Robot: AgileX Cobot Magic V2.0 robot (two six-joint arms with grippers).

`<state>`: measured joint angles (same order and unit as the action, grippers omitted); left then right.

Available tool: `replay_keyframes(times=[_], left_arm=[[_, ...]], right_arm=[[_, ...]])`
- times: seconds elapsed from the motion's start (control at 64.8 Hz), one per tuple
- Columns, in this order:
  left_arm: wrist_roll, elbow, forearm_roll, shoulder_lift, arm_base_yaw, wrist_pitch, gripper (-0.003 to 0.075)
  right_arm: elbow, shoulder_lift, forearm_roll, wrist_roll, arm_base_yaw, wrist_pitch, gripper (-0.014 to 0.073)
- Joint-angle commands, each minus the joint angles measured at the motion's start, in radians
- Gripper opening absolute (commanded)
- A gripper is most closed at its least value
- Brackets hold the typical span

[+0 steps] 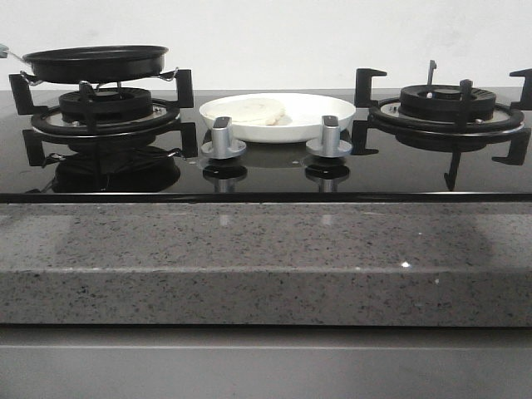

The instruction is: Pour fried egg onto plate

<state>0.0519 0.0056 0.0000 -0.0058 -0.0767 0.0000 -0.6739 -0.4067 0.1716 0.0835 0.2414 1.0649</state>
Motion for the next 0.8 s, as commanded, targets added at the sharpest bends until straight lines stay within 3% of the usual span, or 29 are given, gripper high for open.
replay_keyframes(times=[0.0,0.124,0.262,0.386,0.556,0.787], left_arm=[[-0.001,0.005,-0.01,-0.019,-0.008,-0.087,-0.0019],[-0.001,0.005,-0.01,-0.019,-0.008,-0.087,-0.0019],[-0.001,0.005,-0.01,-0.019,-0.008,-0.087,-0.0019],[-0.001,0.005,-0.01,-0.019,-0.008,-0.087,-0.0019],[-0.001,0.005,-0.01,-0.019,-0.008,-0.087,-0.0019],[-0.001,0.005,-0.01,-0.019,-0.008,-0.087,-0.0019]], right_arm=[[-0.02,0.012,-0.032,0.008,-0.01,-0.077,-0.0067],[0.053,0.075,-0.087,0.008,-0.057,-0.326,-0.0067],[0.253,0.184,-0.145,0.008,-0.144,-0.674,-0.0067],[0.406,0.269,-0.14,0.008,-0.208,-0.887,-0.0067],[0.579,0.355,-0.138,0.008,-0.249,-1.05,-0.0067],[0.695,0.437,-0.138,0.008,-0.254,-1.124,-0.0067]])
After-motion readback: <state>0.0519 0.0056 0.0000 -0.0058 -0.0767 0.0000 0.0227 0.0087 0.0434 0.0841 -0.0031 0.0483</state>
